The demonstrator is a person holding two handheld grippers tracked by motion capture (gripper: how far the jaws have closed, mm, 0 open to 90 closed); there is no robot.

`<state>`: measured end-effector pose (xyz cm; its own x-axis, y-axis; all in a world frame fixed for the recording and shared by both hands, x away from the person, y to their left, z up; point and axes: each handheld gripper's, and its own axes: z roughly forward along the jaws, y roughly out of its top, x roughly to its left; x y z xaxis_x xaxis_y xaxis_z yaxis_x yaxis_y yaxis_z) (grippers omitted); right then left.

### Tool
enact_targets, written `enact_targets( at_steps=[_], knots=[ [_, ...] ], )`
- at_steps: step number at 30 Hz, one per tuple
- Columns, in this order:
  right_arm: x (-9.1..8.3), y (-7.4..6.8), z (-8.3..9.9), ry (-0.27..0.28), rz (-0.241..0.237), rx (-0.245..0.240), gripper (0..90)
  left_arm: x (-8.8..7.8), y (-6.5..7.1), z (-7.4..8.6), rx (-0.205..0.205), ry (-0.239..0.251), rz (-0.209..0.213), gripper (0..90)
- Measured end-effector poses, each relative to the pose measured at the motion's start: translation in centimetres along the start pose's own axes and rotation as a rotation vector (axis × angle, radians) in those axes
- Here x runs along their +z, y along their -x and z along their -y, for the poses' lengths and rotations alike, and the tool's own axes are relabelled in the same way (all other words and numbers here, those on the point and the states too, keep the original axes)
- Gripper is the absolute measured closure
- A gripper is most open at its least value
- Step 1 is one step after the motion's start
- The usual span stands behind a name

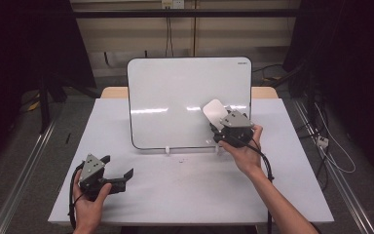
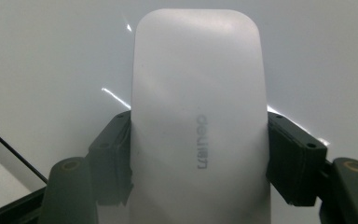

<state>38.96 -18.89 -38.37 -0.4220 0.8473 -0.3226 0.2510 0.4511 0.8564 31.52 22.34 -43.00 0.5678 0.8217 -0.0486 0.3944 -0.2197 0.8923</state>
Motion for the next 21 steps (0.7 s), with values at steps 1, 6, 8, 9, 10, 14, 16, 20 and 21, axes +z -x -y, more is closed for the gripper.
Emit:
enact_targets(
  at_steps=[1,6,8,9,10,14,16,20,21],
  knots=[
    [-0.1,0.2,0.1,0.0,0.003,0.003,31.7,0.0,0.0,0.0,-0.002,0.0,-0.001,5.2],
    [-0.5,1.0,1.1,-0.01,0.029,0.015,31.6,0.1,0.1,0.0,-0.007,-0.001,0.003,5.2],
    [-0.5,1.3,1.6,-0.022,0.038,0.022,31.6,0.2,0.1,0.0,-0.008,-0.004,0.001,5.2],
    [-0.5,1.5,1.9,-0.027,0.047,0.026,31.7,0.3,0.1,0.0,-0.008,-0.007,0.0,5.2],
    [-0.5,1.7,2.1,-0.03,0.055,0.029,31.7,0.3,0.0,0.0,-0.004,-0.015,0.002,5.2],
    [-0.3,2.0,2.9,-0.045,0.081,0.021,31.7,0.4,0.1,0.1,-0.006,-0.013,0.007,5.2],
    [0.0,2.2,3.3,-0.062,0.091,0.019,31.6,0.4,0.2,0.0,-0.001,-0.014,0.006,5.2],
    [0.3,2.1,3.8,-0.084,0.108,0.011,31.7,0.3,0.1,0.0,0.005,-0.012,0.007,5.2],
    [0.4,2.0,3.9,-0.089,0.109,0.013,31.6,0.4,0.1,0.0,-0.001,-0.008,0.008,5.2]
  ],
)
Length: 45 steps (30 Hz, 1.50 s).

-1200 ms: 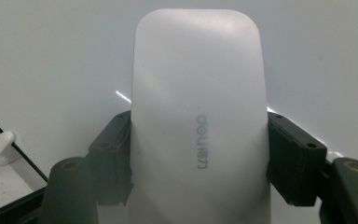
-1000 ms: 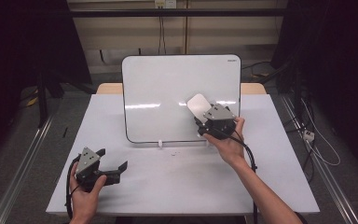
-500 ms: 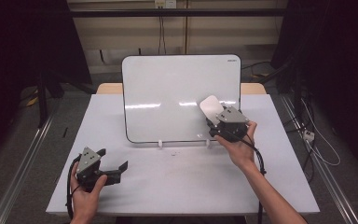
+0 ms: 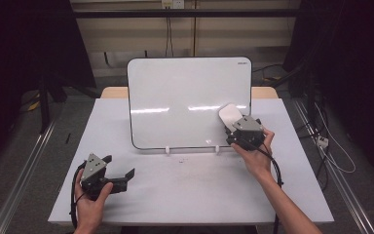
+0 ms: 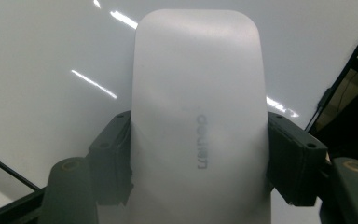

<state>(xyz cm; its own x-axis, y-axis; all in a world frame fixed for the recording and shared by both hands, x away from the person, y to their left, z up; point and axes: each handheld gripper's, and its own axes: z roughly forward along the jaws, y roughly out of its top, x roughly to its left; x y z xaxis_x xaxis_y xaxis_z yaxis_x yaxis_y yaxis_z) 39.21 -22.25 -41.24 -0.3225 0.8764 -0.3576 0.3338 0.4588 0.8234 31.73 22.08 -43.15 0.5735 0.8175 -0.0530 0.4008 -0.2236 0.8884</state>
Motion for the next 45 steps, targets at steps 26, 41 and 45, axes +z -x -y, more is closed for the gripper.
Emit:
enact_targets(
  at_steps=[26,41,45],
  knots=[
    [-0.7,0.7,0.7,-0.021,-0.133,0.155,9.0,-0.3,0.0,0.0,0.005,0.006,0.003,5.2],
    [-3.3,1.4,2.5,-0.023,-0.206,0.222,6.6,-0.3,-0.1,0.0,0.006,0.011,-0.007,5.2],
    [-4.2,1.6,3.2,-0.022,-0.2,0.219,7.2,-0.3,-0.1,0.0,0.002,0.015,-0.012,5.2]
  ],
)
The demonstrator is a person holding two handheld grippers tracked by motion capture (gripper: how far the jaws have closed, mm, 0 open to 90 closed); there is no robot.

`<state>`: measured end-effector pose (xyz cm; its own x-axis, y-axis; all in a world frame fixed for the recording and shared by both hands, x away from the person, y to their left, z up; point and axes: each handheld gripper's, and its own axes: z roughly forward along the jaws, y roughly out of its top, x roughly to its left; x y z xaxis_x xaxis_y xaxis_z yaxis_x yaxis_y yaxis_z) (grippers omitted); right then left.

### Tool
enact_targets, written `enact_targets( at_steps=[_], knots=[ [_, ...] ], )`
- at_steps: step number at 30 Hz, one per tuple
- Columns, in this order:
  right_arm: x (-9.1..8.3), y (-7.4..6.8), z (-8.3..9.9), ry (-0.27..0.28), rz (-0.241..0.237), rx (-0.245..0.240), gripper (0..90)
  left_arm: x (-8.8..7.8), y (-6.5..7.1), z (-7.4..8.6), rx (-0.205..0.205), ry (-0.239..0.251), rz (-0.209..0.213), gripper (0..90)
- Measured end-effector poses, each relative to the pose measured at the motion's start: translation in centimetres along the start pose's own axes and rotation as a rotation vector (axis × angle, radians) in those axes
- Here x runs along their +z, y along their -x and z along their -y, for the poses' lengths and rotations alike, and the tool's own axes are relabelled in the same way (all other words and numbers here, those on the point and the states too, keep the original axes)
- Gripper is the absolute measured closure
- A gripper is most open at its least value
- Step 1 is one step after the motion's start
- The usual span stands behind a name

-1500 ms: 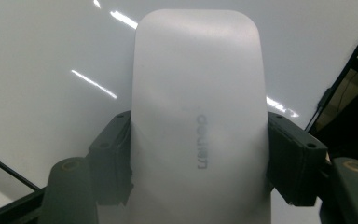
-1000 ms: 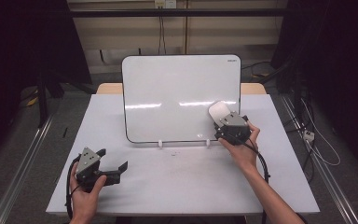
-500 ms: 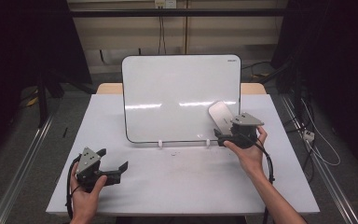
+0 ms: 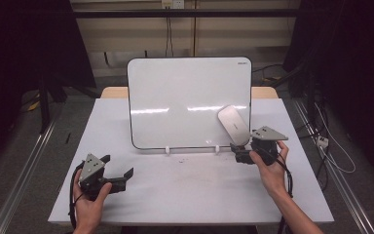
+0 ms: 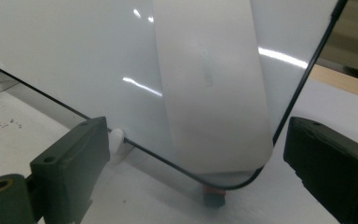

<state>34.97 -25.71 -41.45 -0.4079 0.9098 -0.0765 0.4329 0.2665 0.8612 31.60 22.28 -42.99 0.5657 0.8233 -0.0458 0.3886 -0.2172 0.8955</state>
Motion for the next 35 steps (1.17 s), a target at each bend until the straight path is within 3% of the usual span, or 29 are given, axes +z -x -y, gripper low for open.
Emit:
enact_targets(
  at_steps=[11,28,35],
  knots=[
    [-1.9,0.5,2.1,0.01,0.05,0.025,8.2,0.1,0.0,-0.1,-0.004,0.01,-0.009,6.3],
    [-3.5,0.4,5.7,0.034,0.066,0.08,8.5,-0.1,0.3,0.0,-0.007,0.008,-0.013,6.3],
    [-3.5,0.5,5.7,0.032,0.062,0.1,8.5,-0.1,0.1,0.0,-0.022,0.017,-0.015,6.3]
  ],
)
